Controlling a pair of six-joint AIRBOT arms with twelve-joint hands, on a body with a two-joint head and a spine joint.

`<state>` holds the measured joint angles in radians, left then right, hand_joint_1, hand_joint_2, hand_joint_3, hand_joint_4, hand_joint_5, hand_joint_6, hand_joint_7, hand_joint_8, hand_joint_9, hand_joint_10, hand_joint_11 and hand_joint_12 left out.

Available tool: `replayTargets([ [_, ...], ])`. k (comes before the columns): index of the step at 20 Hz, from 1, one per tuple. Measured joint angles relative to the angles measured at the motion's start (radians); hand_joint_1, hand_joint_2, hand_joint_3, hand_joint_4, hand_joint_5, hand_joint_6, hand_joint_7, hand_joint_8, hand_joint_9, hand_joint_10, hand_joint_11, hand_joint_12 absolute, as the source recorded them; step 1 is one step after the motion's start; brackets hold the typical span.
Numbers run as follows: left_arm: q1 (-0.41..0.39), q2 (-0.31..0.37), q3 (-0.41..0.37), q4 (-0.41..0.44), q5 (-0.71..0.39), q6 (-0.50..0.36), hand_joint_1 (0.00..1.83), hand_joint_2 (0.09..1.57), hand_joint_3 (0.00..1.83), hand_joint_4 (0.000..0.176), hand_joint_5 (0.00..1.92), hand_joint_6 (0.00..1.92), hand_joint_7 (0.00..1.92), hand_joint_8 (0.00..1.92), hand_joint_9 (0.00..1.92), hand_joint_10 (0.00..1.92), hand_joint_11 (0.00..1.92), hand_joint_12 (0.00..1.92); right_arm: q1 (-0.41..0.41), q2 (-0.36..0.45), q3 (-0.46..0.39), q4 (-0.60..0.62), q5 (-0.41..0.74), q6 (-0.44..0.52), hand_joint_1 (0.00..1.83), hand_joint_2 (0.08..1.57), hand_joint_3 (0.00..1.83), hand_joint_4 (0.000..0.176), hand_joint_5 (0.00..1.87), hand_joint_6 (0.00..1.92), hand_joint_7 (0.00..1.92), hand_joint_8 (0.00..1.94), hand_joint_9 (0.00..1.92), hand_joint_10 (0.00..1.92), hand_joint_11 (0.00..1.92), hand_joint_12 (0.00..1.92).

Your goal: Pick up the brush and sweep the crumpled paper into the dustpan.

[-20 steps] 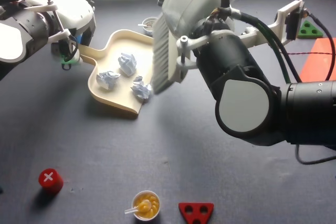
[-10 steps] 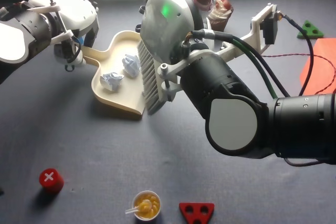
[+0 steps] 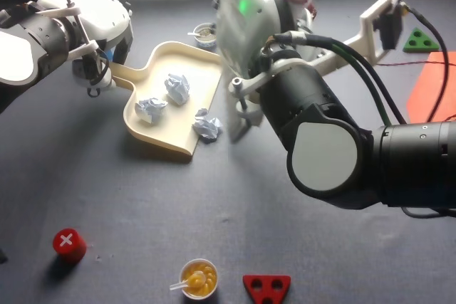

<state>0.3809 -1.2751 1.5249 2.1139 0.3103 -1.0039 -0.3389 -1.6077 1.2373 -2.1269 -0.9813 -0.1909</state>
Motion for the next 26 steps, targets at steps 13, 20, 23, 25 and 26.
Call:
replayTargets([
  [13,0.000,0.000,0.000,-0.002,0.000,0.000,1.10,1.10,0.00,0.000,1.01,0.93,0.30,0.00,0.18,0.00,0.14,0.01,-0.003,-0.053,0.063,0.047,0.017,0.061,1.55,1.23,0.00,0.176,0.99,1.92,1.25,1.94,1.40,1.92,1.55,1.92],
  [20,0.000,0.000,0.000,-0.002,0.000,0.000,1.12,1.10,0.00,0.000,1.01,0.92,0.28,0.00,0.17,0.00,0.14,0.01,-0.002,-0.084,0.101,0.014,0.042,0.184,1.55,1.22,0.00,0.176,1.00,1.92,1.25,1.94,1.39,1.92,1.53,1.92],
  [23,0.000,0.000,0.000,-0.002,0.000,0.000,1.12,1.10,0.00,0.000,1.01,0.93,0.30,0.00,0.18,0.00,0.15,0.02,-0.002,-0.092,0.130,0.014,0.045,0.217,1.54,1.22,0.00,0.176,0.99,1.92,1.27,1.94,1.40,1.92,1.54,1.92],
  [25,0.000,0.000,0.000,-0.002,0.000,0.000,1.12,1.10,0.00,0.000,1.01,0.93,0.30,0.00,0.19,0.00,0.15,0.02,-0.002,-0.092,0.136,0.010,0.045,0.247,1.54,1.22,0.00,0.176,0.99,1.92,1.27,1.94,1.40,1.92,1.55,1.92],
  [26,0.000,0.000,0.002,-0.002,0.000,0.000,1.13,1.10,0.00,0.000,1.02,0.92,0.30,0.00,0.17,0.00,0.14,0.01,-0.002,-0.093,0.137,0.005,0.045,0.261,1.55,1.21,0.00,0.176,1.00,1.92,1.27,1.94,1.40,1.92,1.54,1.92],
])
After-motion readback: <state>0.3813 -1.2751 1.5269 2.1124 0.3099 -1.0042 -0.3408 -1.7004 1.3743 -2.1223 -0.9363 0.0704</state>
